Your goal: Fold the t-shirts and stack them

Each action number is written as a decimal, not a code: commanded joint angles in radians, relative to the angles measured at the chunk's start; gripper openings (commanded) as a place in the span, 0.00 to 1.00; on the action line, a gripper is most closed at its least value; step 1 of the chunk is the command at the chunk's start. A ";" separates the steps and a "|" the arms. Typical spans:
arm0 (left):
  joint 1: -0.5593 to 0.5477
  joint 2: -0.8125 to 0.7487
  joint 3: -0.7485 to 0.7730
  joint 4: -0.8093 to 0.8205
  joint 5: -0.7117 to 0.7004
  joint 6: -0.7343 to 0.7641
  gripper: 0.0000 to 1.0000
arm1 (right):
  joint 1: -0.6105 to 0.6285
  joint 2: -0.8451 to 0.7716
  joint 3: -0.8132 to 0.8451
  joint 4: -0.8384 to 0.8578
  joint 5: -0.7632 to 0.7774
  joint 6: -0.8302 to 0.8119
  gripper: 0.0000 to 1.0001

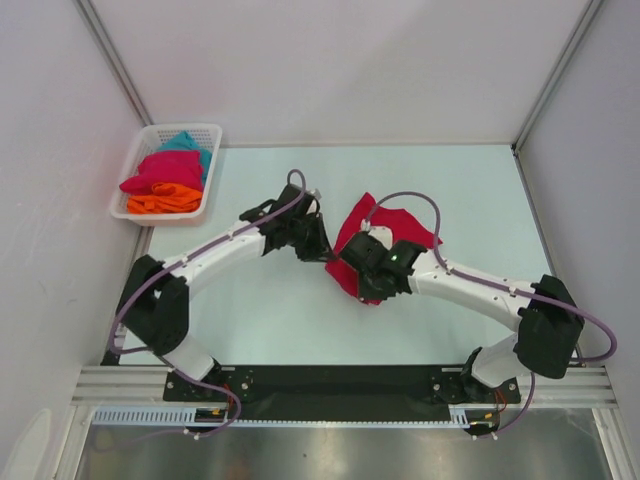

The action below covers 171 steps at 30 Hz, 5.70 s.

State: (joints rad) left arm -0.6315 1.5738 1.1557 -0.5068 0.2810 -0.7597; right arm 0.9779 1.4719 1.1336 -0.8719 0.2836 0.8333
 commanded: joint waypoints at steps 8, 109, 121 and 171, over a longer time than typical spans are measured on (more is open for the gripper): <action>0.030 0.368 0.536 -0.104 0.003 0.096 0.00 | -0.358 0.025 0.087 0.031 0.031 -0.218 0.00; -0.076 0.159 -0.478 1.562 -0.124 -0.722 1.00 | -0.202 -0.261 0.163 -0.104 0.098 -0.139 0.63; -0.207 0.236 -0.522 1.457 -0.410 -0.840 1.00 | -0.191 -0.329 0.176 -0.180 0.135 -0.123 0.62; -0.165 0.515 0.120 0.709 -0.419 -0.704 0.94 | -0.289 -0.272 0.344 -0.253 0.126 -0.227 0.64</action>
State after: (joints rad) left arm -0.8120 2.0449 1.1961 0.2203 -0.1757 -1.5169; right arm 0.7029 1.1988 1.4387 -1.1393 0.4175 0.6277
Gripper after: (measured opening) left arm 0.973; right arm 0.643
